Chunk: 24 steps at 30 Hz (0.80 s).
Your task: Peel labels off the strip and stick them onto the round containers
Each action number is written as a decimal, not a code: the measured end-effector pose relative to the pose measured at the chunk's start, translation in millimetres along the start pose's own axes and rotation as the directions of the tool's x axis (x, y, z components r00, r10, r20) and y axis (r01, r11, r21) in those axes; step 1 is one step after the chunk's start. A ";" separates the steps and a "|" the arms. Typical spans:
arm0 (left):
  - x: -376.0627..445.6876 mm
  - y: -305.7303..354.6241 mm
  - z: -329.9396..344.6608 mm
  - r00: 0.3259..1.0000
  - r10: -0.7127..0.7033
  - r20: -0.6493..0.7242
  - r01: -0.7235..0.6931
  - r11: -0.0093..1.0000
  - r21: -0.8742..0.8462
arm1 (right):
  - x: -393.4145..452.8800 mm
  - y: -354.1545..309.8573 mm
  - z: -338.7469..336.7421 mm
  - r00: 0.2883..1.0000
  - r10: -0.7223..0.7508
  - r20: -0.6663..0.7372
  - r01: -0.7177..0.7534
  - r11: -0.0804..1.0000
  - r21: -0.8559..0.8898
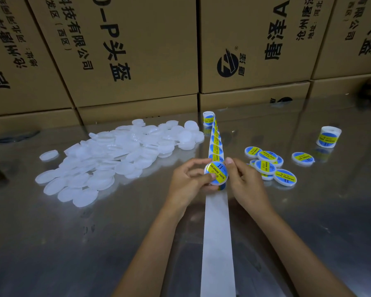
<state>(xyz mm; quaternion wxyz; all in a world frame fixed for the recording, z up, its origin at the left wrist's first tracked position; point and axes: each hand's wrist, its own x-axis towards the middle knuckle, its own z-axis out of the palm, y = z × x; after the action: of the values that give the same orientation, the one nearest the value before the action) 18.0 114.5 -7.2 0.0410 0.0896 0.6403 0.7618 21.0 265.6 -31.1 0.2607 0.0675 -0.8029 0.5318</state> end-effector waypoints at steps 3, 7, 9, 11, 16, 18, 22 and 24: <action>1.2 1.4 -1.8 0.998 -0.002 -0.062 -0.002 0.998 -0.063 | -2.0 -4.6 5.1 0.990 0.050 0.129 -0.058 0.996 0.064; 1.2 2.3 -2.2 0.991 -0.006 -0.133 -0.008 0.995 -0.101 | -4.0 -6.3 7.0 0.987 0.014 0.161 -0.030 0.995 0.096; 0.5 2.2 -1.1 0.989 -0.017 -0.146 -0.002 0.992 -0.128 | -3.4 -3.7 5.6 0.991 0.010 0.131 -0.025 0.993 0.115; 0.3 1.6 -0.6 0.989 -0.029 -0.144 0.008 0.989 -0.145 | -2.5 0.0 5.2 0.996 0.008 0.086 -0.016 0.995 0.094; -0.2 2.3 -0.8 0.997 -0.043 -0.068 0.035 0.993 -0.112 | -1.9 -1.1 4.0 1.000 0.017 0.026 -0.020 0.991 0.132; -0.9 2.7 0.4 0.999 -0.038 0.009 0.039 0.996 -0.079 | -0.8 0.7 2.9 1.000 0.015 -0.017 -0.013 0.993 0.120; -3.0 3.7 2.9 0.997 -0.019 0.079 0.020 1.000 -0.012 | -2.2 4.2 3.5 1.000 -0.026 -0.005 0.026 0.999 0.038; -3.8 4.6 2.1 0.999 -0.019 0.046 0.020 1.000 -0.021 | -2.6 1.6 3.7 0.999 -0.015 0.039 0.012 0.998 0.058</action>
<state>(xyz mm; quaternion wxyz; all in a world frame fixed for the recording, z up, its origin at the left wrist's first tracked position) 22.4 115.0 -2.6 0.0640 0.1006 0.6319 0.7659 21.3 262.6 -34.8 0.2464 0.0907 -0.7917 0.5515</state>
